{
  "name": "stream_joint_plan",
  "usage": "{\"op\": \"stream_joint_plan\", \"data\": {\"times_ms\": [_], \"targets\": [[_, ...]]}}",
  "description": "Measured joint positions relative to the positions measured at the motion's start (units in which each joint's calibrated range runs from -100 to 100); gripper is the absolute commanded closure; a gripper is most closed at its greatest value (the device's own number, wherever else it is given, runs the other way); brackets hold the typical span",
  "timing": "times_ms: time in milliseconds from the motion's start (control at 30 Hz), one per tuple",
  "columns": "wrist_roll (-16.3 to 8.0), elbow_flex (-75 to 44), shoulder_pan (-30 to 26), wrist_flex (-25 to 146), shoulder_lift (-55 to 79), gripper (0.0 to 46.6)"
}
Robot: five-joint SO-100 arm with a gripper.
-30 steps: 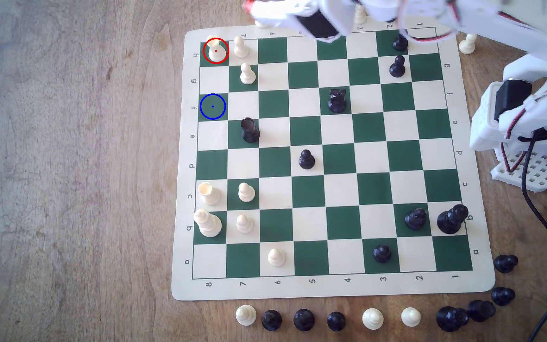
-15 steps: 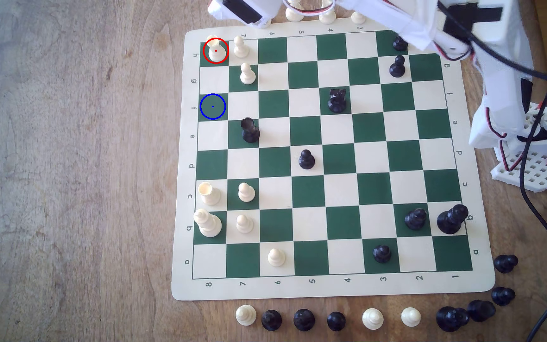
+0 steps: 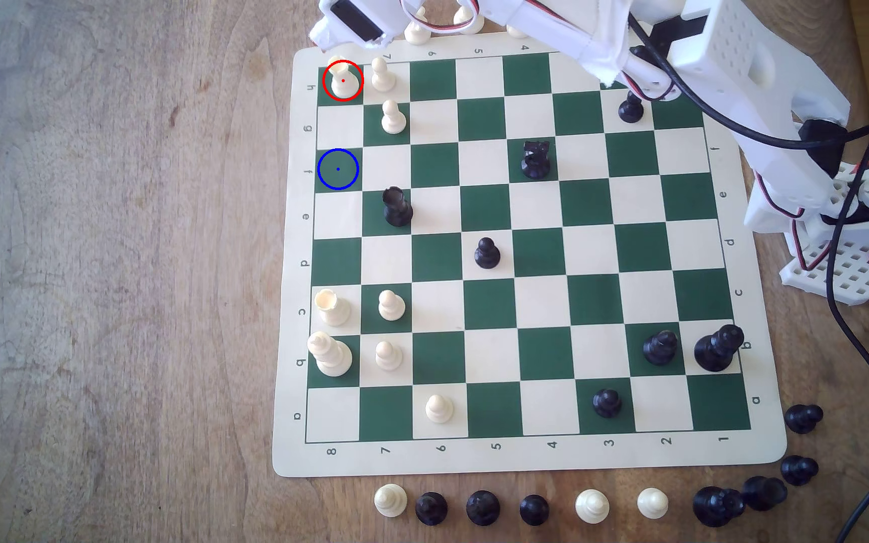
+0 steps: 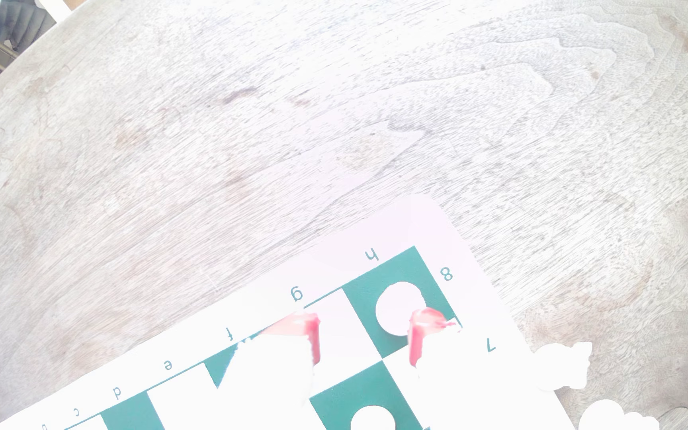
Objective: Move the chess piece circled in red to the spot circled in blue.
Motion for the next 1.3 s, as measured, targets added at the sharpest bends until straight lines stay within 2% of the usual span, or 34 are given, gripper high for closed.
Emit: {"op": "stream_joint_plan", "data": {"times_ms": [333, 700, 1300], "targets": [[0.00, -2.08, 0.52, -2.87, 6.20, 33.6], [0.00, -3.98, 1.99, -6.06, 10.22, 29.9], [0.00, -4.07, 1.55, -10.60, 15.25, 31.1]]}}
